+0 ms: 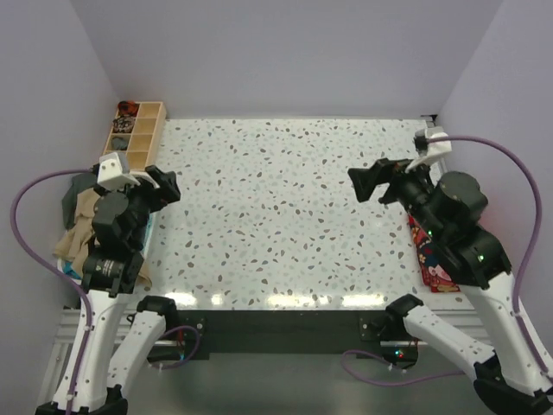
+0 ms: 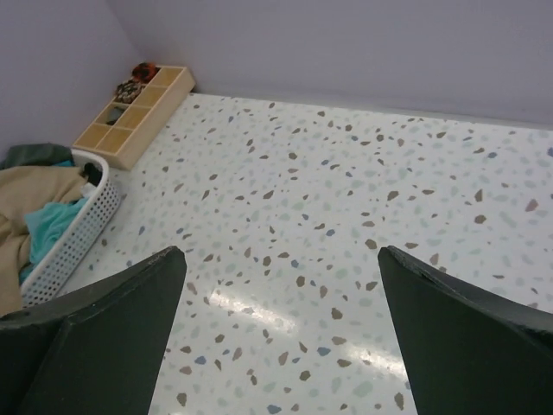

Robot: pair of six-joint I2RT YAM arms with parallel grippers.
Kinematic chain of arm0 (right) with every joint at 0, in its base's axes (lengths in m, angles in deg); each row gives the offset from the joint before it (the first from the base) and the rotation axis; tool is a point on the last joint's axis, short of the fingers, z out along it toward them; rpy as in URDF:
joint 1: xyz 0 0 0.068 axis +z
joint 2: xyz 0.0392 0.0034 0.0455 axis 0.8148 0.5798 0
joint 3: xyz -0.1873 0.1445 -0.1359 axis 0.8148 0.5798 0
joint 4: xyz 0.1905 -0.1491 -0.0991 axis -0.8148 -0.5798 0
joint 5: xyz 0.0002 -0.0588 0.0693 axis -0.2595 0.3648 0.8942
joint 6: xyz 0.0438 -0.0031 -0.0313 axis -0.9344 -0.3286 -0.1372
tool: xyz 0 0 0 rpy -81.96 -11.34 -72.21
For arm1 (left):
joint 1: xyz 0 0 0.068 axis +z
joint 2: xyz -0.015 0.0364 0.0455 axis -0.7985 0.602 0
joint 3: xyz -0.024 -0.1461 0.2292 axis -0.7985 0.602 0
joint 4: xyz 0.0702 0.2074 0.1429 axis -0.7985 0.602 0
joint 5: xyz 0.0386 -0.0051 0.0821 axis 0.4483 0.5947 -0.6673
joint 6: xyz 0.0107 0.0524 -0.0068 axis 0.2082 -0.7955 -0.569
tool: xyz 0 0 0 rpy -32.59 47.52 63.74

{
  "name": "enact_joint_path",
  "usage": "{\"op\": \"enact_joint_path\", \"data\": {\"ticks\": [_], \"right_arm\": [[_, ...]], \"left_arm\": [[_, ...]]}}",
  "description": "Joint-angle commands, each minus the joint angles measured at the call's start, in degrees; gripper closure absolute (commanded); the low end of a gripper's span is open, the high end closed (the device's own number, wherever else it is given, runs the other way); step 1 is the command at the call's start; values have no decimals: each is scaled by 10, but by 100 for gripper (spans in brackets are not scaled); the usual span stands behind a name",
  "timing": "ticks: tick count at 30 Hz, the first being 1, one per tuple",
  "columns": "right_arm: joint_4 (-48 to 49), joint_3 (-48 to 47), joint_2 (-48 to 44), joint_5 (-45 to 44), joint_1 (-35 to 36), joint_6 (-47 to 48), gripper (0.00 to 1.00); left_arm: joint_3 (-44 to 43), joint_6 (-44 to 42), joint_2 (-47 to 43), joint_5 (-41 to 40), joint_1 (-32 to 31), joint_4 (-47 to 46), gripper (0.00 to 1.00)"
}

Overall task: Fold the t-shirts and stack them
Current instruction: Grab crumpled tshirt from bin with the left arm

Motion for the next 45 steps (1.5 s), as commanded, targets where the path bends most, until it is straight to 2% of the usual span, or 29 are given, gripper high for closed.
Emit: {"op": "enact_joint_path", "data": {"ticks": [1, 3, 6, 9, 11, 16, 17, 20, 21, 25, 30, 40, 44, 45], "right_arm": [[-36, 62, -40, -107, -3, 23, 1], [-30, 80, -56, -106, -2, 10, 1], [6, 115, -57, -67, -2, 1, 1], [29, 126, -18, -3, -2, -4, 1], [-12, 96, 44, -30, -3, -19, 1], [-14, 72, 122, 7, -2, -13, 1], [-10, 71, 137, 16, -3, -13, 1], [-7, 67, 160, 23, -2, -8, 1], [-7, 66, 165, 23, -3, -7, 1], [-19, 51, 196, 35, -3, -1, 1], [-16, 54, 211, 61, -3, -4, 1], [23, 94, 222, 115, -2, 3, 1], [16, 86, 242, 130, -2, 26, 1], [12, 85, 246, 131, -3, 29, 1]], "left_arm": [[-13, 41, -25, -18, -3, 16, 0], [-12, 61, -33, -31, -3, 32, 0], [10, 46, -38, -41, -3, 43, 0], [23, 68, -27, -80, -3, 84, 0], [26, 65, -12, -82, -2, 88, 0], [42, 146, 27, -151, -2, 122, 0], [39, 163, 32, -167, -3, 138, 3], [46, 229, 44, -250, -2, 216, 7], [51, 274, 44, -301, -2, 259, 7], [35, 383, 29, -376, -2, 348, 4], [18, 432, 22, -444, -2, 392, 4], [-19, 432, 151, -506, -1, 352, 5], [-23, 428, 185, -533, 15, 304, 7], [-26, 433, 199, -537, 24, 302, 12]]}}
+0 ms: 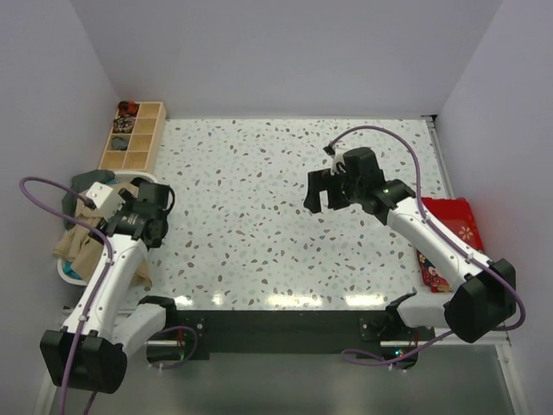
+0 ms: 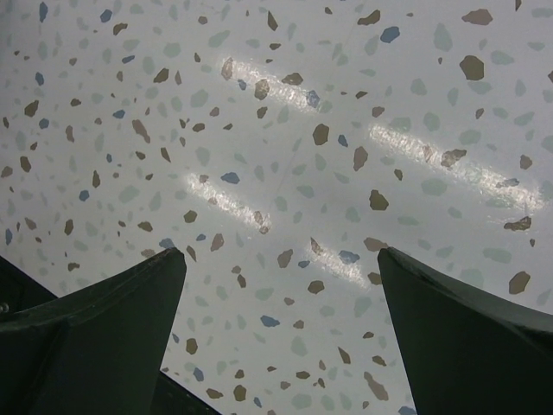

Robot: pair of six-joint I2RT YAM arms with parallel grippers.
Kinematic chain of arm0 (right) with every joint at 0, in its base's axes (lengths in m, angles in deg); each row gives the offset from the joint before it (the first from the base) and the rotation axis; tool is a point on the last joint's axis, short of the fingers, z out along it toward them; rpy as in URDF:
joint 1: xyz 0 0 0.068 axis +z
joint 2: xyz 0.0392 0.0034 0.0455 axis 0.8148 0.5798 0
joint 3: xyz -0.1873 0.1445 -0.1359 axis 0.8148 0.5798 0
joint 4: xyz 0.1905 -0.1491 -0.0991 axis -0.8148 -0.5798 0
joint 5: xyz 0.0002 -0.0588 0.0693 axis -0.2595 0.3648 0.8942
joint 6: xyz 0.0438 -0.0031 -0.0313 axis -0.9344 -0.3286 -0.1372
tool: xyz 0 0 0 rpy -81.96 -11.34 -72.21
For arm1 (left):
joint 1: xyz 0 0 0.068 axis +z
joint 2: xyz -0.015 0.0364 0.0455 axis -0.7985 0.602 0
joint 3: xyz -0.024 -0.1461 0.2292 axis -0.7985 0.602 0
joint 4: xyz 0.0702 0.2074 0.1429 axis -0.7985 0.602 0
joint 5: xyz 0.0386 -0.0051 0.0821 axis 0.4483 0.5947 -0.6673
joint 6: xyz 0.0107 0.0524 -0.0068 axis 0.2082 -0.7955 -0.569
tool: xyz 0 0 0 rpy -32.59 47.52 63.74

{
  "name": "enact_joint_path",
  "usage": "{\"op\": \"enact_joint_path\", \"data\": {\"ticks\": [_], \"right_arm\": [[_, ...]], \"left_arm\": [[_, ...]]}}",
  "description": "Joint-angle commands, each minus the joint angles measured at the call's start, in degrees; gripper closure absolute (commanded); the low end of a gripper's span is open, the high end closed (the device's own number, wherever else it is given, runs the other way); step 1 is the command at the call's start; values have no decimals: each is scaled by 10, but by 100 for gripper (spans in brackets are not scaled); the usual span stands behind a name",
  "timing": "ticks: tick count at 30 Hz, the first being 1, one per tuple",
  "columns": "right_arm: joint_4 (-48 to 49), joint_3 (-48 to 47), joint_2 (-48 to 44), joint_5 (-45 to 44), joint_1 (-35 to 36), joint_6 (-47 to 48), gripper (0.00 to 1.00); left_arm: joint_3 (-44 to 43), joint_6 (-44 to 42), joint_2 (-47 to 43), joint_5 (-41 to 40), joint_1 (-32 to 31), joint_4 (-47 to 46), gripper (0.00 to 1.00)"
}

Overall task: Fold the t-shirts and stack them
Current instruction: Grab crumpled tshirt from bin with the left arm

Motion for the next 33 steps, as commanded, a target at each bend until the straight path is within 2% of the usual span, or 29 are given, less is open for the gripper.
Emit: {"op": "enact_joint_path", "data": {"ticks": [1, 4, 7, 10, 13, 15, 20, 24, 25, 26, 27, 29, 33], "right_arm": [[7, -10, 20, 30, 1, 29, 1], [10, -4, 26, 45, 1, 28, 1], [19, 0, 31, 56, 1, 27, 1], [13, -6, 39, 55, 1, 31, 1], [13, -8, 44, 64, 1, 31, 1], [15, -9, 45, 67, 1, 31, 1], [15, -9, 53, 68, 1, 31, 1], [10, -12, 58, 64, 1, 33, 1], [8, -14, 57, 63, 1, 34, 1], [6, -14, 56, 61, 1, 33, 1], [5, -15, 55, 61, 0, 34, 1], [4, -13, 50, 61, 1, 35, 1], [9, -8, 41, 62, 1, 36, 1]], "left_arm": [[-28, 23, 27, -65, 35, -56, 14], [-21, -26, 46, -72, 69, -121, 20], [-17, -85, 67, -44, 116, -187, 22], [-5, -127, 83, 5, 153, -266, 23], [8, -142, 103, 36, 188, -299, 25], [17, -185, 119, 85, 211, -338, 25], [8, -205, 164, 119, 223, -353, 25], [19, -206, 172, 139, 232, -363, 29], [21, -205, 175, 147, 234, -364, 33], [22, -206, 181, 161, 236, -367, 49], [21, -208, 184, 164, 237, -369, 60], [20, -206, 182, 164, 236, -370, 100], [-7, -237, 169, 191, 236, -378, 100]]}}
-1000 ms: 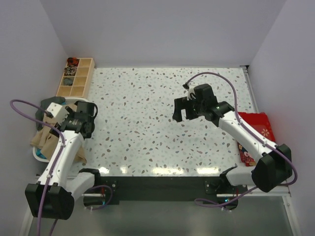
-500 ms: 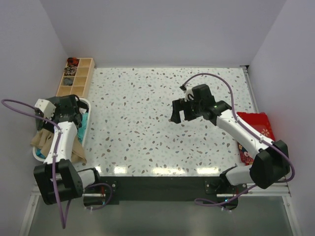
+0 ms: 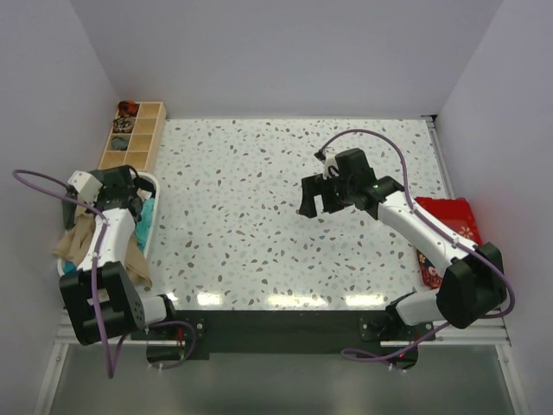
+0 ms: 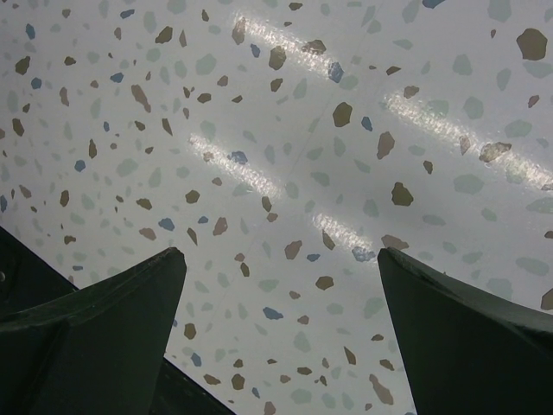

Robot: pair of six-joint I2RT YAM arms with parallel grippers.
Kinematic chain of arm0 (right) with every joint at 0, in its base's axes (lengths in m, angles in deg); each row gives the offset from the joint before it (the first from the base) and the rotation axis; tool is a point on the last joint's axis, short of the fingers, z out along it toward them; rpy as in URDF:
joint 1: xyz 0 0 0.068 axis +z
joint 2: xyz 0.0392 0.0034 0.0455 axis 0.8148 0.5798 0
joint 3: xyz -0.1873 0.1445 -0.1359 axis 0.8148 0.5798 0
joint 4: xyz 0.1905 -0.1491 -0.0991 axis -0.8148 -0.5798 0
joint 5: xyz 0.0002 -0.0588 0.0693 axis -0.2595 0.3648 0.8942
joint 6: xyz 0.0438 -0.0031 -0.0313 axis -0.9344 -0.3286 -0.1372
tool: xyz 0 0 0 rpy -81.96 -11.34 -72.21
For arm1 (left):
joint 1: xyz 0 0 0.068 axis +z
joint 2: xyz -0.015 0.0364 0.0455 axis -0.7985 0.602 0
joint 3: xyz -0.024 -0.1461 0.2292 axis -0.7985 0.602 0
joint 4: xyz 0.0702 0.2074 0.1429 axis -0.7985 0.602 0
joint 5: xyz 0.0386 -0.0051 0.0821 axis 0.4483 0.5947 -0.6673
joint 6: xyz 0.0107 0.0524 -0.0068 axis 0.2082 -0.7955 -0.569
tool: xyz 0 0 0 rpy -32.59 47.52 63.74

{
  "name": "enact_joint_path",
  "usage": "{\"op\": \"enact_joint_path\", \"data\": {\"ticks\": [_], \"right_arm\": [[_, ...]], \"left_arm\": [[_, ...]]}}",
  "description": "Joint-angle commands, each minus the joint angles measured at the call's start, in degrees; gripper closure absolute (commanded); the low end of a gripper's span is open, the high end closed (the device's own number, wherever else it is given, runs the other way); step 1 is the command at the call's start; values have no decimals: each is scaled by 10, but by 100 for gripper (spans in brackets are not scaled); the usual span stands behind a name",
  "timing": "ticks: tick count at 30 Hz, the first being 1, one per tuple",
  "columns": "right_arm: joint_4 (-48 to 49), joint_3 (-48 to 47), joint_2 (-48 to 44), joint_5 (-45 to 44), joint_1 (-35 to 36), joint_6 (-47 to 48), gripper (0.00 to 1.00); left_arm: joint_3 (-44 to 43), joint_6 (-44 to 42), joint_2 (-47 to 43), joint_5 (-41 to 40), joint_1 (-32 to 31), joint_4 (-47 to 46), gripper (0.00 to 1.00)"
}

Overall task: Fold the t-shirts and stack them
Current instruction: Grab crumpled tshirt from bin with the left arm, then move the tshirt to the center of the board

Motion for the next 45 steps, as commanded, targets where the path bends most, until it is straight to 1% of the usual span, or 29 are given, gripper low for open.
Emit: {"op": "enact_joint_path", "data": {"ticks": [1, 5, 6, 7, 9, 10, 13, 14, 16, 17, 19, 20, 22, 23, 25, 26, 28, 29, 31, 32, 34, 36, 38, 40, 41, 42, 43, 44, 45], "right_arm": [[11, -7, -19, 11, 1, 10, 1], [12, -8, -20, 14, 0, 9, 1], [15, -8, -20, 13, 1, 8, 1], [15, -8, -20, 12, 0, 7, 1], [15, -8, -18, 11, 0, 6, 1], [14, -8, -17, 11, 0, 3, 1], [14, -8, -20, 9, 1, -2, 2], [12, -9, -22, 5, 1, -4, 2], [15, -7, -27, -4, 0, -15, 2], [15, -5, -35, -9, 0, -15, 2], [15, -4, -46, -37, 1, -31, 3], [15, -4, -60, -50, 1, -36, 3], [13, -4, -76, -96, 1, -55, 3], [12, -3, -94, -112, 1, -59, 3], [3, -7, -114, -159, 1, -67, 4], [-6, -9, -122, -181, 1, -69, 4], [-15, -19, -145, -225, 1, -68, 4], [-27, -23, -150, -237, 0, -69, 4], [-38, -38, -162, -266, 1, -63, 4], [-53, -43, -163, -274, 0, -61, 4], [-65, -54, -165, -288, 1, -54, 4], [-80, -57, -164, -306, 1, -55, 4], [-82, -56, -159, -307, 0, -53, 2], [-80, -49, -145, -304, 0, -59, 1], [-76, -48, -137, -299, 0, -59, 1], [-73, -46, -130, -282, 1, -61, 2], [-72, -45, -121, -269, 1, -66, 2], [-63, -43, -101, -253, 0, -67, 2], [-57, -40, -91, -216, 0, -67, 3]], "left_arm": [[-38, -37, -20, 39, 3, -21, 100], [-135, -99, -68, 46, -27, 13, 100], [-181, -106, -76, 54, -37, 23, 100], [-204, -111, -86, 68, -41, 39, 100], [-264, -135, -108, 125, -46, 53, 100], [-282, -139, -114, 141, -48, 67, 100], [-329, -161, -140, 233, -51, 57, 100], [-339, -175, -146, 307, -51, 53, 100], [-356, -188, -149, 405, -51, 16, 100], [-356, -189, -149, 507, -51, -2, 100], [-359, -172, -138, 614, -54, -49, 100], [-364, -164, -117, 698, -61, -61, 100], [-370, -158, -94, 742, -115, -87, 100], [-374, -170, -71, 744, -157, -87, 100], [-360, -183, -53, 750, -208, -97, 100], [-330, -184, -39, 746, -250, -104, 100], [-290, -183, -25, 746, -292, -137, 100], [-246, -178, -10, 733, -334, -149, 100], [-205, -177, 7, 715, -377, -183, 100], [-168, -174, 27, 693, -412, -191, 100], [-135, -167, 48, 681, -447, -213, 100], [-102, -162, 84, 676, -491, -263, 100], [-101, -168, 121, 675, -529, -266, 77], [-110, -185, 132, 643, -545, -241, 62], [-110, -191, 127, 601, -551, -237, 59], [-108, -195, 118, 582, -551, -237, 56], [-107, -210, 97, 559, -551, -234, 45], [-111, -219, 87, 517, -551, -231, 40], [-113, -227, 79, 497, -551, -223, 35]]}}
